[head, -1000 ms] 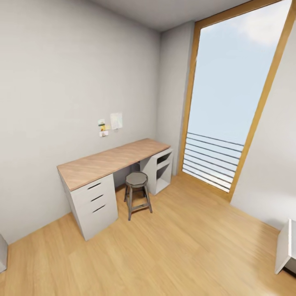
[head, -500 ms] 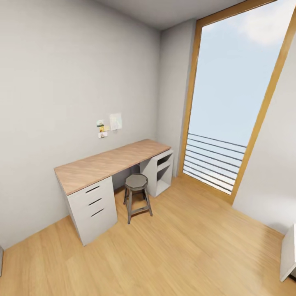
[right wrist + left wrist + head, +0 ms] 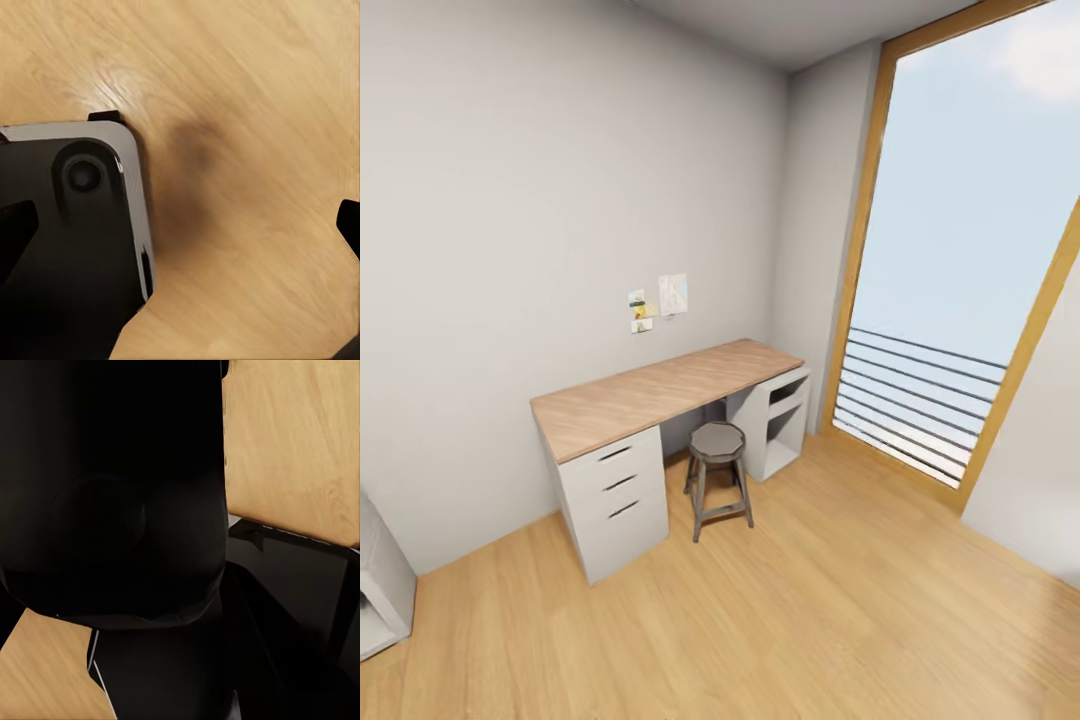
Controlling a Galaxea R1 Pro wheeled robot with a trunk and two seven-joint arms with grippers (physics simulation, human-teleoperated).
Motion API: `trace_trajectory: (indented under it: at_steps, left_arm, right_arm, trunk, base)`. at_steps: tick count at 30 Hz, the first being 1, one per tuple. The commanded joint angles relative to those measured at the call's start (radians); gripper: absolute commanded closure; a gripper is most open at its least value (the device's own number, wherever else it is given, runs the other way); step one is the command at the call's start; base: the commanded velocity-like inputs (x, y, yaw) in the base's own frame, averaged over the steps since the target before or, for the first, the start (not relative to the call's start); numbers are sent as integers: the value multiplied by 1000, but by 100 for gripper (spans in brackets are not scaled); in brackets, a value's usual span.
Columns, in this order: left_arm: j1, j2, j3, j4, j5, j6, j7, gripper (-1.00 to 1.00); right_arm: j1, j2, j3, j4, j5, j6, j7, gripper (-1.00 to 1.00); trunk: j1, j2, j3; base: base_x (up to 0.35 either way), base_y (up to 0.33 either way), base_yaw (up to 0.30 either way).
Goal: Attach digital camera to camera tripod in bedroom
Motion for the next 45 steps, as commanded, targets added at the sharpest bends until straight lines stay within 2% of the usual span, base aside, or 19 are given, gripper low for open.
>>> trace_trajectory:
  at_steps: [1, 3, 9, 45]
  left_arm:
    - [-1, 0, -8, 0, 7, 1, -1, 100]
    - [-1, 2, -7, 1, 11, 0, -1, 100]
    - [-1, 0, -7, 2, 12, 0, -1, 100]
    - [-1, -3, -8, 1, 6, 0, -1, 100]
  right_arm:
    - [-1, 4, -8, 2, 9, -6, -3, -100]
    - [-1, 19, -10, -1, 9, -10, -2, -100]
    - [-1, 23, -8, -2, 8, -28, -2, -100]
    - [-1, 14, -3, 4, 3, -42, 11, -100]
  trunk:
    - [0, -1, -1]
    - [0, -1, -1]
    - [0, -1, -1]
    - [0, -1, -1]
  base:
    - [0, 0, 277]
    - [0, 0, 277]
    - [0, 0, 277]
    - [0, 0, 275]
